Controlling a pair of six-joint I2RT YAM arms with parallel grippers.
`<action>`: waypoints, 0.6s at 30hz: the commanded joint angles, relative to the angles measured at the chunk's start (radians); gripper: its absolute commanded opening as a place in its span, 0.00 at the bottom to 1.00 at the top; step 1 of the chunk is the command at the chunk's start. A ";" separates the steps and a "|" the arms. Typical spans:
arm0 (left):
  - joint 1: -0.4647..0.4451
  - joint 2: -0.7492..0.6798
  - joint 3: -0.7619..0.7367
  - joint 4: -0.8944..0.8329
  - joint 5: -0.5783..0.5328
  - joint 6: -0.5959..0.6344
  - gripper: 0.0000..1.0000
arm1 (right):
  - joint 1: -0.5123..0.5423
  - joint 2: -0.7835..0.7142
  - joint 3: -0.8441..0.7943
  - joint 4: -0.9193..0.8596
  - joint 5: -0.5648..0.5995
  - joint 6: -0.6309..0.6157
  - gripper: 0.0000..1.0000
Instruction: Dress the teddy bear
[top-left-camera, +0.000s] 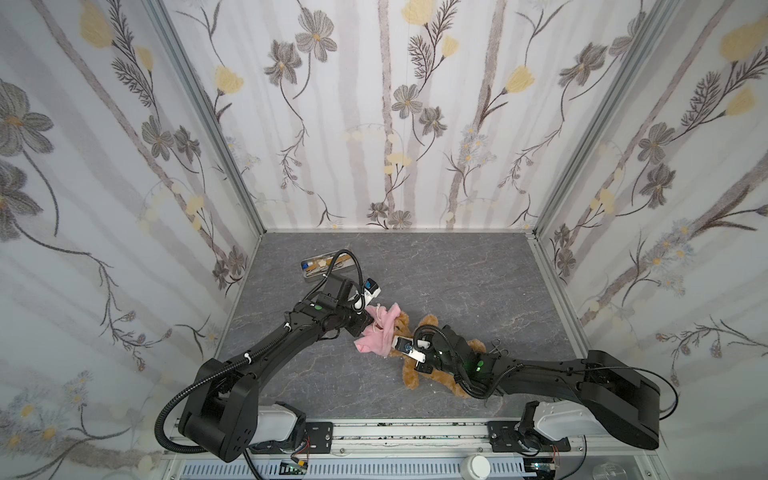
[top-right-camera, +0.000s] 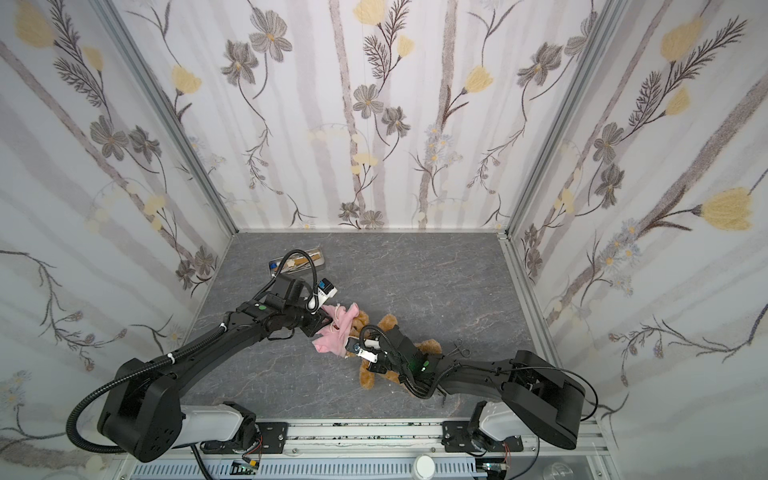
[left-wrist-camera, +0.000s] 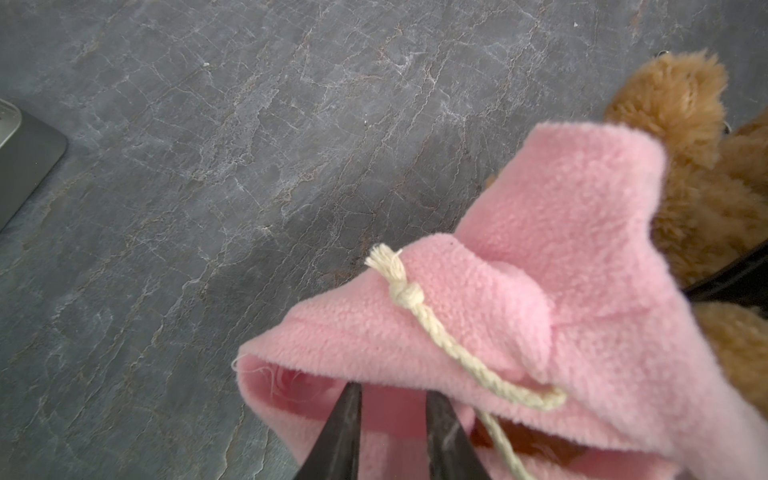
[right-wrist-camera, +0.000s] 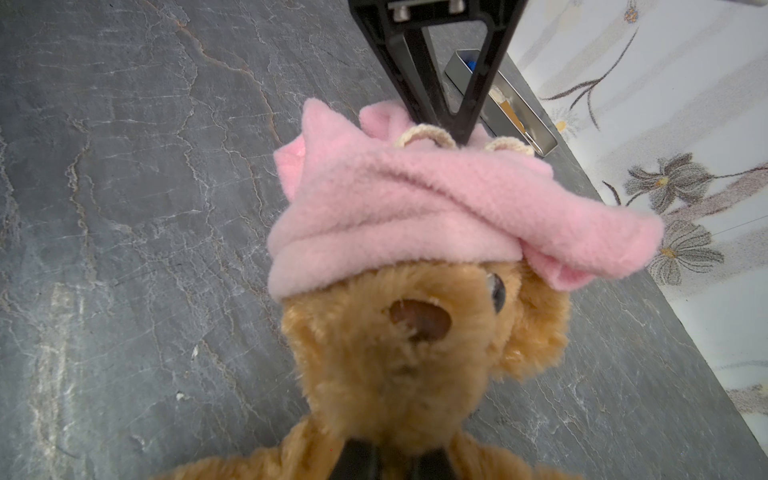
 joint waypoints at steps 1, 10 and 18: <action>-0.001 -0.003 -0.005 -0.007 0.068 0.044 0.31 | -0.001 0.007 0.010 0.069 0.010 -0.019 0.00; 0.000 -0.011 -0.026 -0.023 0.133 0.037 0.38 | -0.005 0.016 0.008 0.084 0.014 -0.054 0.00; 0.013 -0.022 -0.006 -0.049 0.117 0.040 0.40 | -0.005 0.012 -0.007 0.089 0.023 -0.088 0.00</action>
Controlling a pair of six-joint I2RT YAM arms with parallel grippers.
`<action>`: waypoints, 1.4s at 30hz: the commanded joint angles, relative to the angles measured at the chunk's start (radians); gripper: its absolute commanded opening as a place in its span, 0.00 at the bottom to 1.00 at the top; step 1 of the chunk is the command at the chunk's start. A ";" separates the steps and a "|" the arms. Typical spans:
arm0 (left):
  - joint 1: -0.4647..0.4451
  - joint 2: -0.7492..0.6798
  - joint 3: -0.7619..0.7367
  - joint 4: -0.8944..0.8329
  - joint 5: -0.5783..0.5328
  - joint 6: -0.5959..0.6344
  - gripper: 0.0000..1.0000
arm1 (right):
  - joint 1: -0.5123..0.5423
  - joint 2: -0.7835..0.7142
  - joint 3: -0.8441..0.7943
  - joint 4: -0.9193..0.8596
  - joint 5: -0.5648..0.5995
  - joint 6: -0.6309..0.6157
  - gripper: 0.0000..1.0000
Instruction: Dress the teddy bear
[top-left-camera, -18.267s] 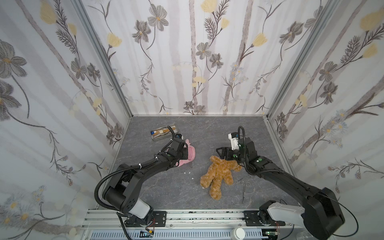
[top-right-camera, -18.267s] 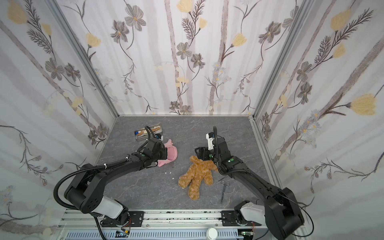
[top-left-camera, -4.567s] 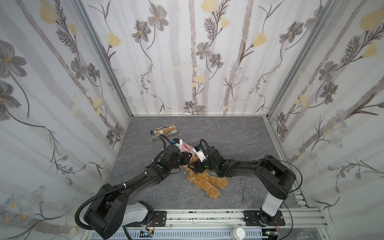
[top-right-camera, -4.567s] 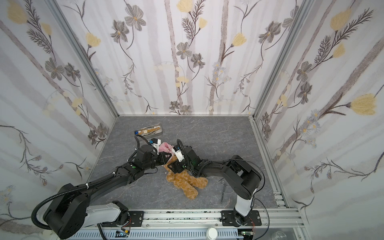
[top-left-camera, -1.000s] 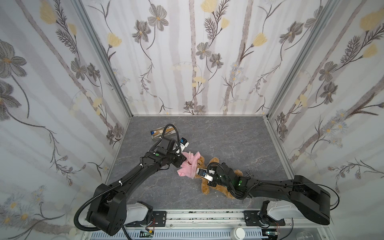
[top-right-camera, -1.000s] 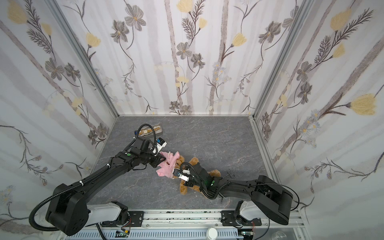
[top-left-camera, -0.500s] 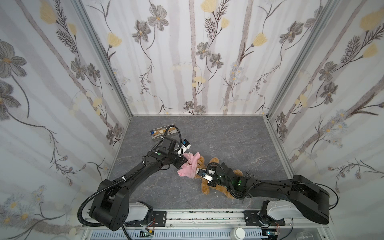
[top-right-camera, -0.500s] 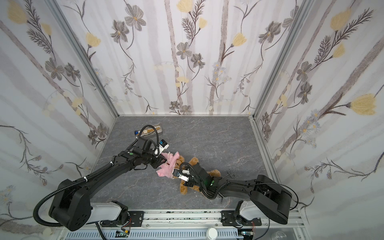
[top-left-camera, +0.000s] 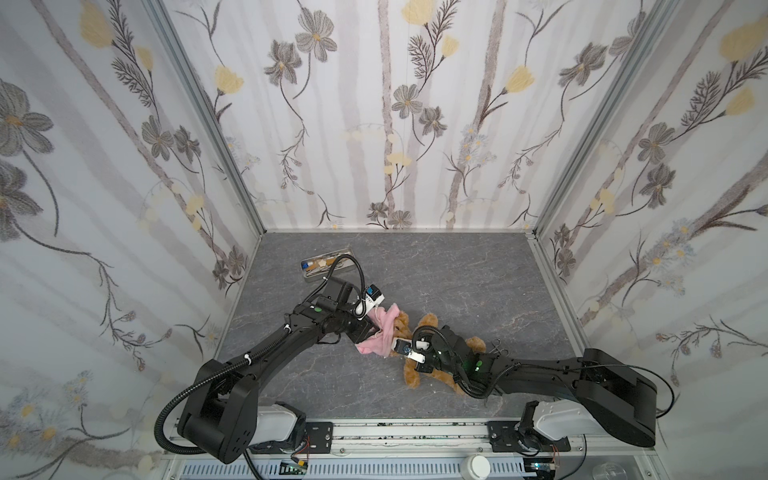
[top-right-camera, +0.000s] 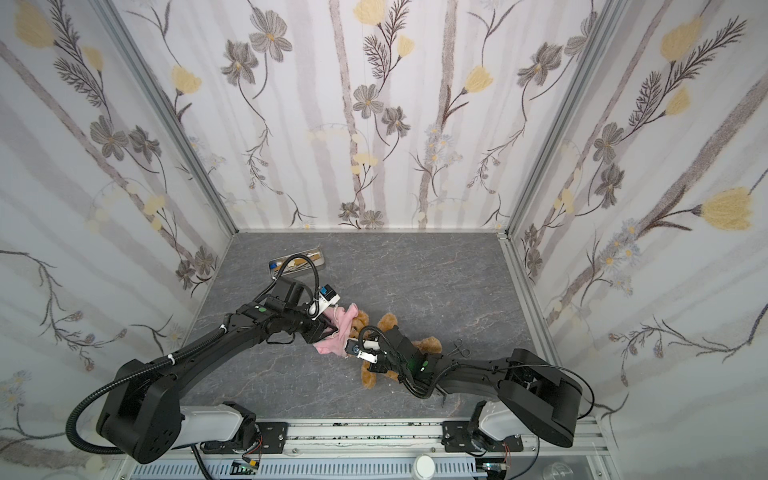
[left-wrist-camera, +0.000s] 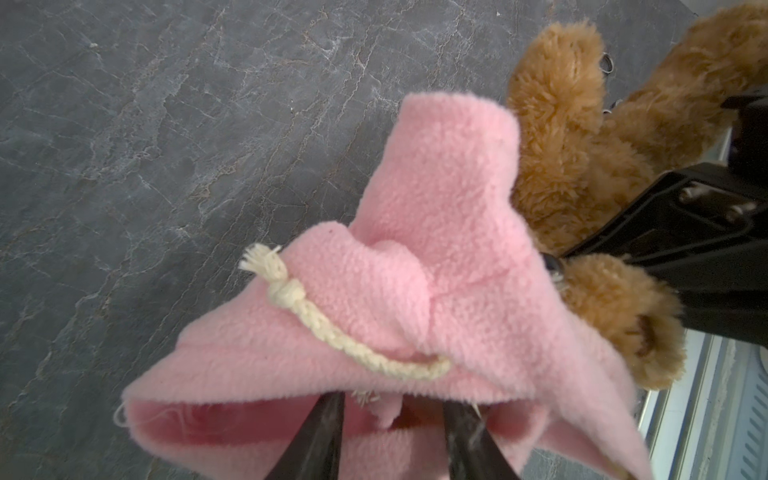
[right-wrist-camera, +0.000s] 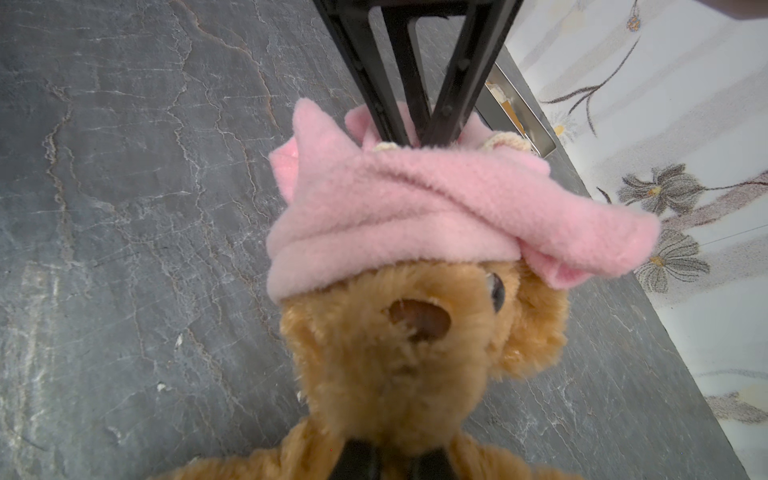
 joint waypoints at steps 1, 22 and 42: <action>0.019 -0.007 0.022 -0.013 -0.020 0.011 0.40 | 0.000 0.003 -0.001 0.066 0.009 -0.028 0.00; 0.037 0.058 0.068 -0.029 0.044 0.002 0.30 | 0.003 0.018 0.007 0.059 0.030 -0.027 0.00; 0.009 -0.107 -0.049 -0.028 0.091 -0.024 0.33 | 0.004 0.027 0.014 0.060 0.054 -0.024 0.00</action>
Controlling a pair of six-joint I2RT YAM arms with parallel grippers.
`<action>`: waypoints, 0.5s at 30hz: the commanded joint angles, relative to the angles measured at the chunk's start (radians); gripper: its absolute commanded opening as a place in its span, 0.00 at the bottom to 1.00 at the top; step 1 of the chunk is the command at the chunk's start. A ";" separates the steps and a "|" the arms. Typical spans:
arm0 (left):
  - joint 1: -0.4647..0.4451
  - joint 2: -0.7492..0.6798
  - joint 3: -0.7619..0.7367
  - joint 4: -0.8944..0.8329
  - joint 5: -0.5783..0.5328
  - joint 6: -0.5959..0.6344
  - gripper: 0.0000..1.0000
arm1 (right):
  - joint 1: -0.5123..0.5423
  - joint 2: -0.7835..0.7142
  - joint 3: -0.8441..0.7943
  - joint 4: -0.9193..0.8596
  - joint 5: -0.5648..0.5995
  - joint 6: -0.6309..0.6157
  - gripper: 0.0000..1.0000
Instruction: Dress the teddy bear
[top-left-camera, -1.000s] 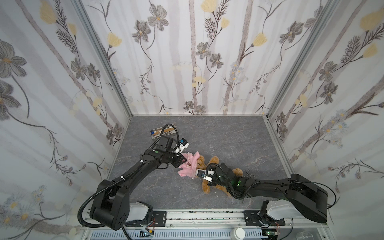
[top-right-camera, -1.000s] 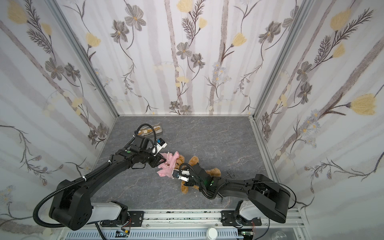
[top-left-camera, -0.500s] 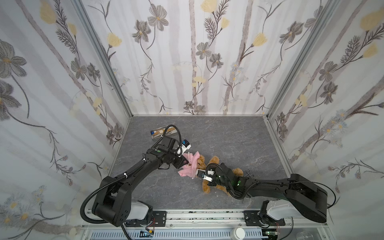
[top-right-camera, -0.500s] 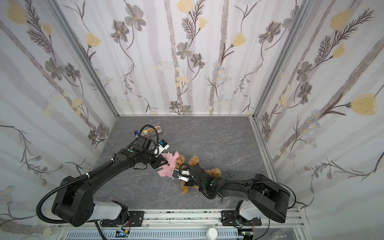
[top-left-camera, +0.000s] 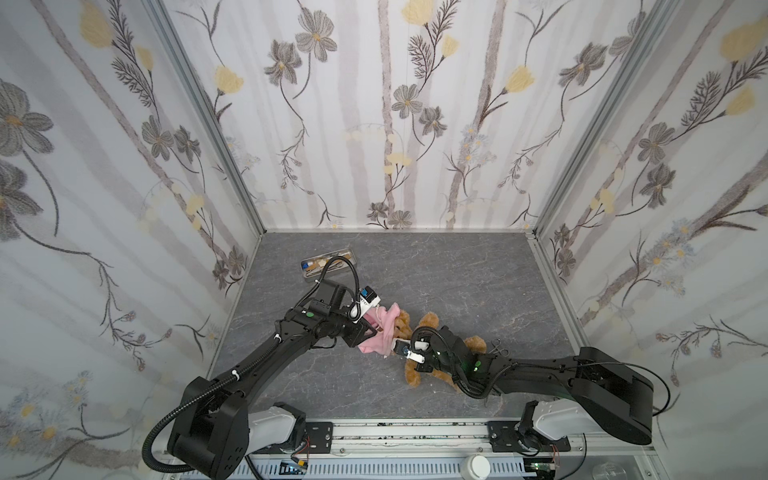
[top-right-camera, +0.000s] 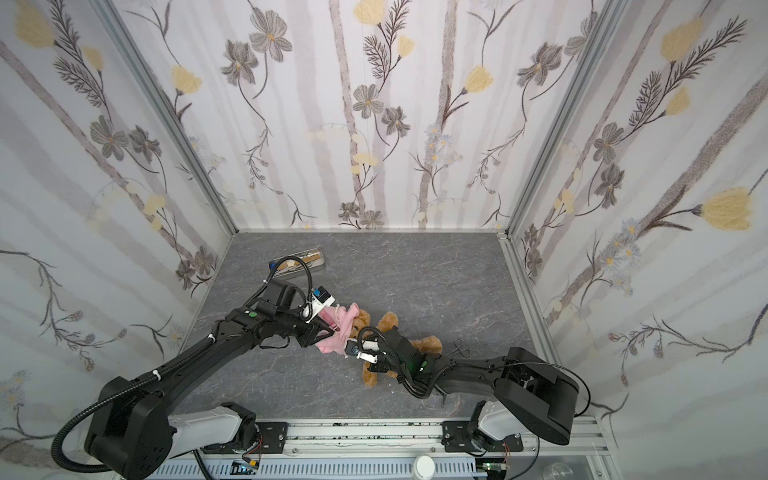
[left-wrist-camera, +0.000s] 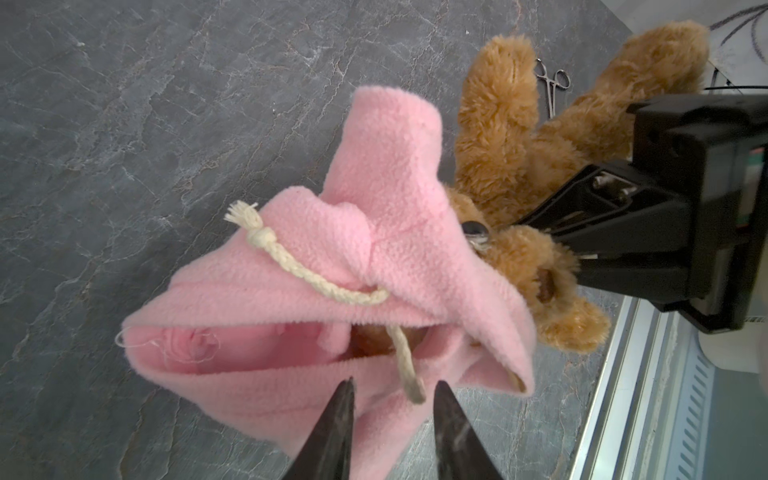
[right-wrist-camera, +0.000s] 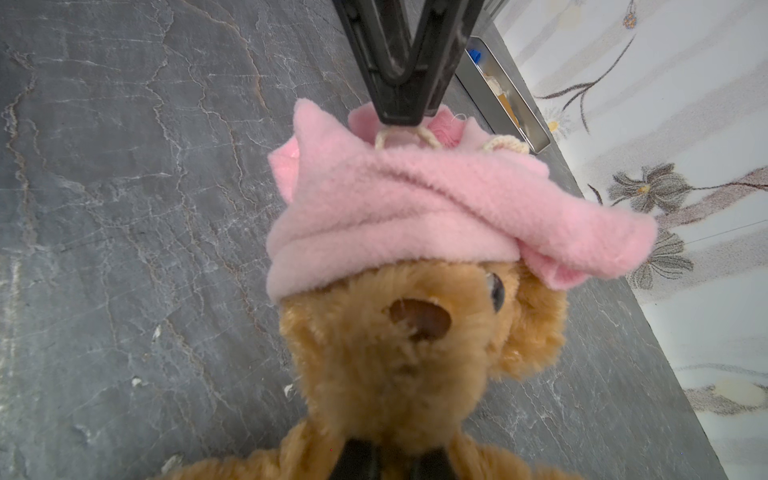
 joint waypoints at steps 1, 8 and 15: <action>-0.007 -0.014 -0.012 0.008 0.014 -0.004 0.33 | 0.001 0.005 0.013 0.055 0.017 0.002 0.00; -0.018 0.003 -0.006 0.011 0.001 -0.039 0.32 | 0.001 0.006 0.017 0.053 0.022 0.006 0.00; -0.021 0.031 0.031 0.027 -0.012 -0.073 0.28 | 0.002 0.011 0.022 0.048 0.018 0.009 0.00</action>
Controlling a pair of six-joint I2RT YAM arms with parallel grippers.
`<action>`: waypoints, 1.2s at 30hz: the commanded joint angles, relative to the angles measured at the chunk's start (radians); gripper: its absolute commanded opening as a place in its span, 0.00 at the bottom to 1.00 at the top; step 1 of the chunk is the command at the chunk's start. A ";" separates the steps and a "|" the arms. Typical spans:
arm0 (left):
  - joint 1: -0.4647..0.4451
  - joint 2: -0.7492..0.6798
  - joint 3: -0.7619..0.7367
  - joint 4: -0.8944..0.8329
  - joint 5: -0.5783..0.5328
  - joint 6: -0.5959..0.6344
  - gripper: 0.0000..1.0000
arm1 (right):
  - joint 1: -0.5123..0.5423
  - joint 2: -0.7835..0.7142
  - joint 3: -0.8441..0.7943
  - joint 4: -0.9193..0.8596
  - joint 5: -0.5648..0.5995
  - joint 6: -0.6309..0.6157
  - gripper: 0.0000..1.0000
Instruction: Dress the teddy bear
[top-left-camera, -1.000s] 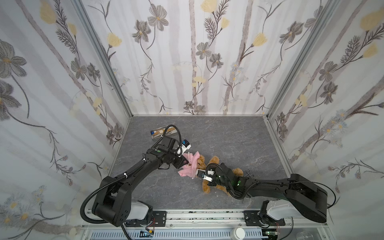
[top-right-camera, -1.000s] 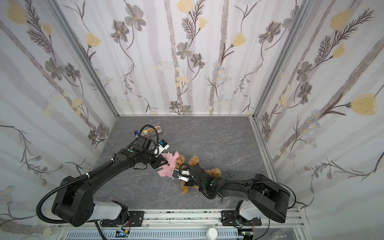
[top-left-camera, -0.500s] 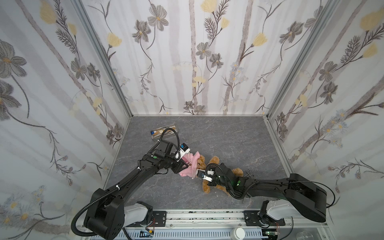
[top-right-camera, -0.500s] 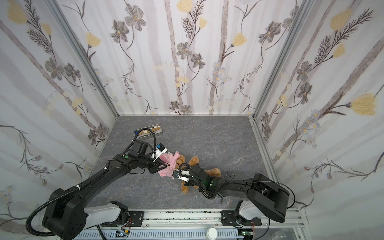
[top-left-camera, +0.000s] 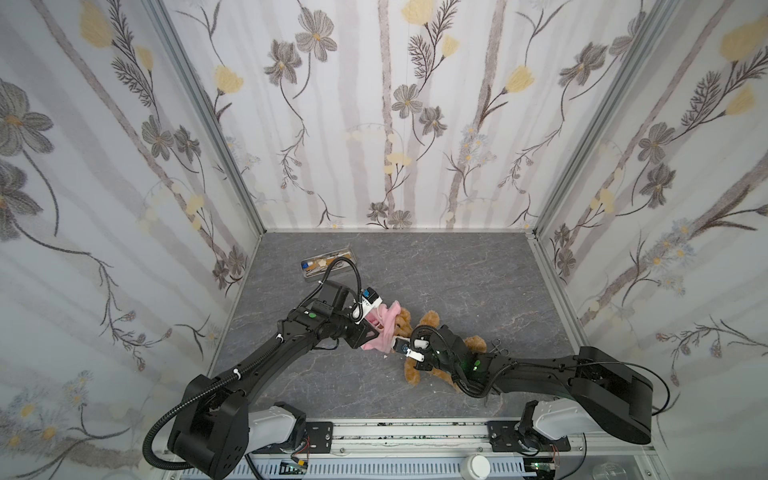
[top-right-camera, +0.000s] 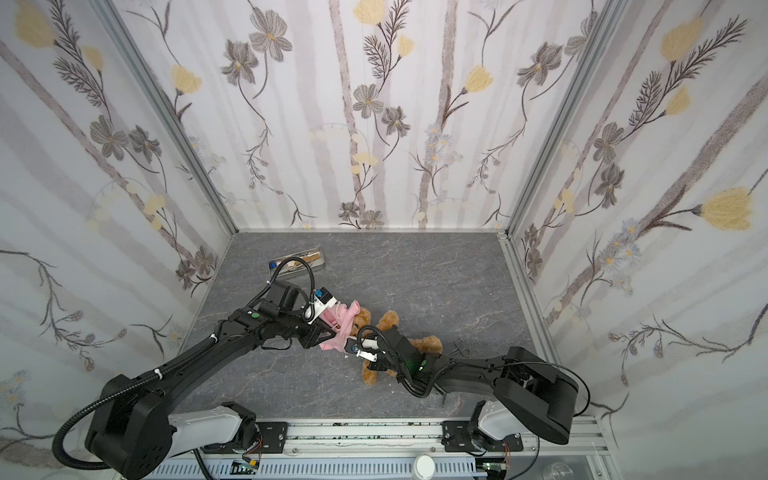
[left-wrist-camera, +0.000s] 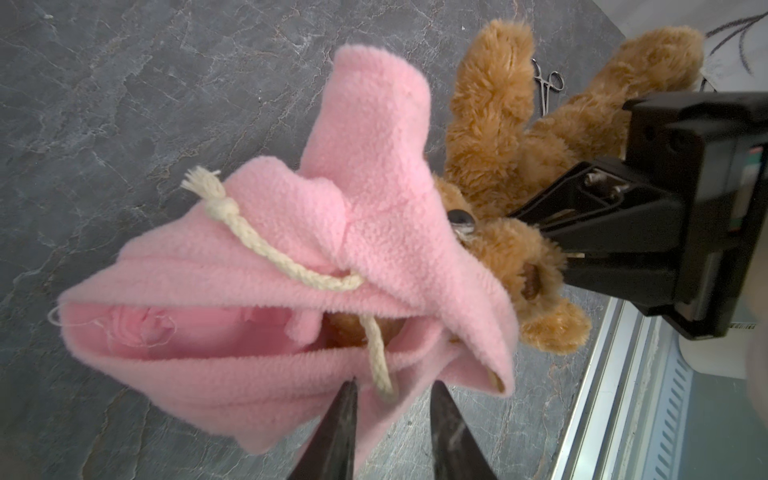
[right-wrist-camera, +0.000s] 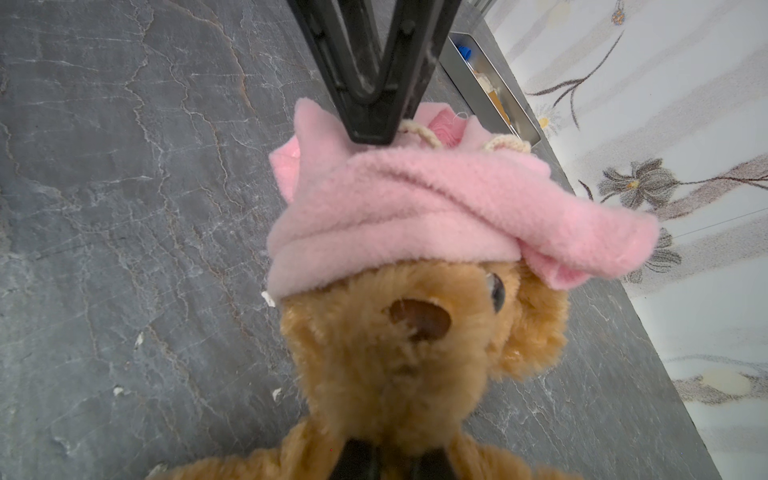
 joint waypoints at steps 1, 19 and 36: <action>-0.002 0.004 0.021 0.027 -0.003 -0.019 0.28 | 0.001 0.007 0.012 0.047 0.004 0.005 0.00; -0.003 0.019 0.017 0.042 -0.022 -0.037 0.18 | 0.001 0.014 0.013 0.041 0.026 0.009 0.00; -0.003 -0.032 -0.032 0.052 -0.010 -0.018 0.10 | -0.004 0.025 0.029 0.035 0.034 0.020 0.00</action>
